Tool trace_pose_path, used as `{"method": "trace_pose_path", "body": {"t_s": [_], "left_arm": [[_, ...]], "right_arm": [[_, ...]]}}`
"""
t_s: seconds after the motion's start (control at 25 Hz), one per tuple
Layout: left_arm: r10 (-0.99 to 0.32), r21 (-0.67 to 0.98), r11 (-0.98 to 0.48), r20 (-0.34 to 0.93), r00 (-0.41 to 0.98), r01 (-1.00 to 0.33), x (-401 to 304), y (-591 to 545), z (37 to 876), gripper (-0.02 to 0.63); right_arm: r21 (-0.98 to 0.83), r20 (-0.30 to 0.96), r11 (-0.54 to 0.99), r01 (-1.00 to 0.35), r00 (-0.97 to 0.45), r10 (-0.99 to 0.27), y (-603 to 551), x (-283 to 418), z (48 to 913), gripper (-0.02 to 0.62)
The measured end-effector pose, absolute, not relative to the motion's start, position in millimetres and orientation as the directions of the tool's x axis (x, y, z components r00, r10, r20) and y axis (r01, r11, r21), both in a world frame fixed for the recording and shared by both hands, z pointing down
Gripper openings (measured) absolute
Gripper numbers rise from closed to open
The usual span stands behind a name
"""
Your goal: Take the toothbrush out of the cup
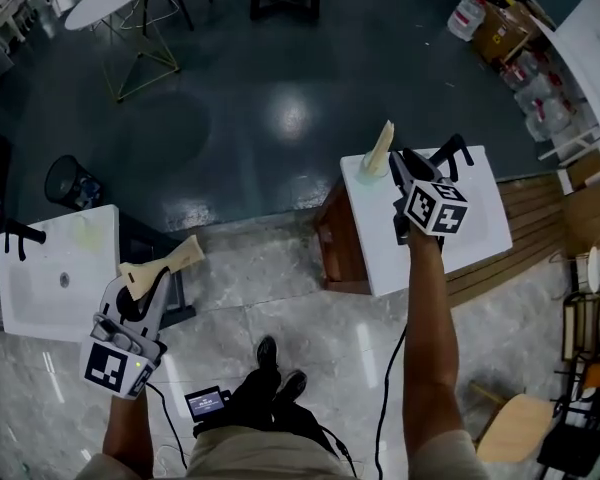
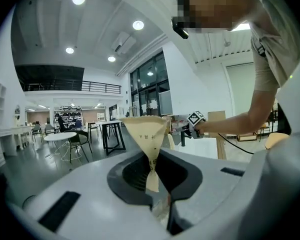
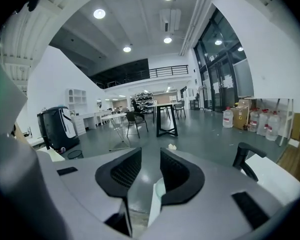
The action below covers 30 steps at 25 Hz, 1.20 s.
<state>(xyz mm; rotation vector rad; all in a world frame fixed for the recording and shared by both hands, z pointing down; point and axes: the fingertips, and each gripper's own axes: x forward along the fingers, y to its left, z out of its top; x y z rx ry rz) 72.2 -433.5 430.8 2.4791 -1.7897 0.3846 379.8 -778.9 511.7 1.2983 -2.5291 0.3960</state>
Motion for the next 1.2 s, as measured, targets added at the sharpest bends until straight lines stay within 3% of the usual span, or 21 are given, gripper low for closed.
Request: {"method": "trace_pose_path", "body": {"t_s": [0.8,1.0,1.2], "left_arm": [[-0.913,-0.024,-0.301,0.296,0.281,-0.953,44,-448,506,0.029],[-0.917,-0.006,-0.291,0.288,0.277,-0.957,43,-446,506,0.029],[-0.921,-0.018,-0.264,0.301,0.247,-0.964,39,-445,504,0.029]], "right_arm": [[-0.063,0.522,0.490,-0.869,-0.447,-0.726,-872,374,636,0.155],[-0.043,0.529,0.461,-0.887,-0.411,-0.742,-874,378,642,0.047],[-0.039,0.504,0.454,-0.890,-0.410,-0.760,-872,379,632,0.031]]}}
